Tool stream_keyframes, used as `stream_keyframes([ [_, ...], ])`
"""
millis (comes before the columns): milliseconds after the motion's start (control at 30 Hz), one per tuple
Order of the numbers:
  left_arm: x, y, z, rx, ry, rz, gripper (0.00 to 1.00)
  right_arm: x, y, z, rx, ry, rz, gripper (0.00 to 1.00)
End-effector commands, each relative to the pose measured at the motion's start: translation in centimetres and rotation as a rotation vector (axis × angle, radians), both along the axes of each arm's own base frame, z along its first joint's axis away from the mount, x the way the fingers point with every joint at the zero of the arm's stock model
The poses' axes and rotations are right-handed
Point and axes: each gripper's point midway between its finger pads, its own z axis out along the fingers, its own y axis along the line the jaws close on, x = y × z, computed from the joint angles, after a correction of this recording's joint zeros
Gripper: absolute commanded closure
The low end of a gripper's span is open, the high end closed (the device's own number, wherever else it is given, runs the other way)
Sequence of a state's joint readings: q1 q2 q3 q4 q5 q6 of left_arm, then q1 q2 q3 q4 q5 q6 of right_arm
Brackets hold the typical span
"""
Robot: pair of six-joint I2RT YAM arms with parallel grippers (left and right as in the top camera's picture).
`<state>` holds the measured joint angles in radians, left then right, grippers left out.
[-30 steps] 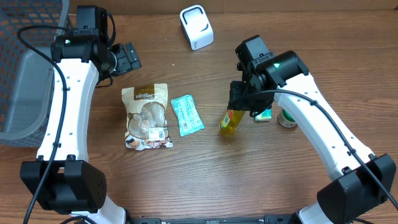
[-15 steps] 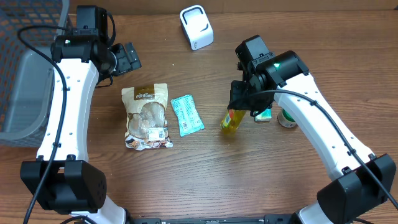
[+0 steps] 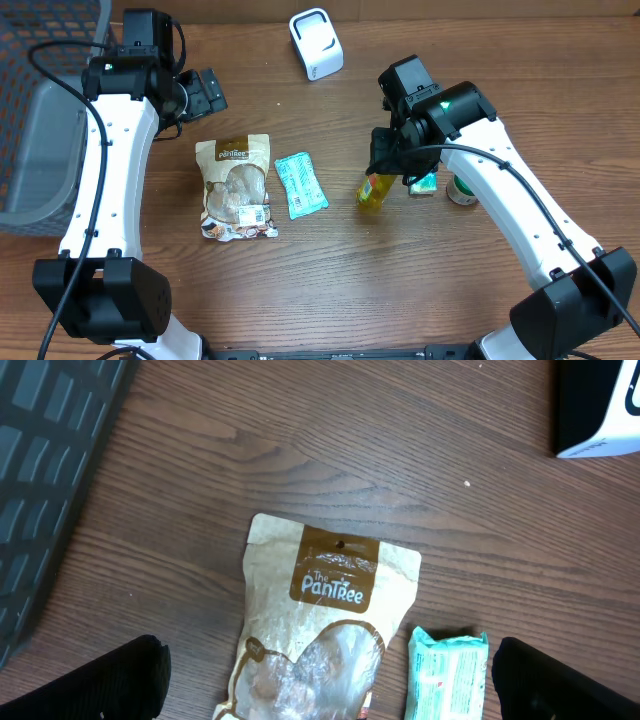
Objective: Scan the item barcode
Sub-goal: 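Raise the Vim bottle upright above the table center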
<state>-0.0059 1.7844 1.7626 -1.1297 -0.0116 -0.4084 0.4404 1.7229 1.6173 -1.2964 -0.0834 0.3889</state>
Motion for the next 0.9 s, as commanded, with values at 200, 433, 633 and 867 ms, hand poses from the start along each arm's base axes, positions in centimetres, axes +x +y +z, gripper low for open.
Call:
stream_keyframes([
  [200, 0.2, -0.1, 1.1, 0.004, -0.03, -0.013, 0.0, 1.6, -0.8, 1.3, -0.043, -0.111, -0.024, 0.89],
  [433, 0.2, -0.1, 1.1, 0.004, -0.03, -0.013, 0.0, 2.7, -0.3, 1.7, -0.021, -0.155, -0.026, 0.89],
  [633, 0.2, -0.1, 1.1, 0.004, -0.03, -0.013, 0.0, 3.6, -0.3, 2.0, -0.026, -0.198, -0.035, 0.89],
  [867, 0.2, -0.1, 1.1, 0.004, -0.03, -0.013, 0.0, 5.7, -0.2, 3.1, -0.032, -0.299, -0.039, 0.95],
])
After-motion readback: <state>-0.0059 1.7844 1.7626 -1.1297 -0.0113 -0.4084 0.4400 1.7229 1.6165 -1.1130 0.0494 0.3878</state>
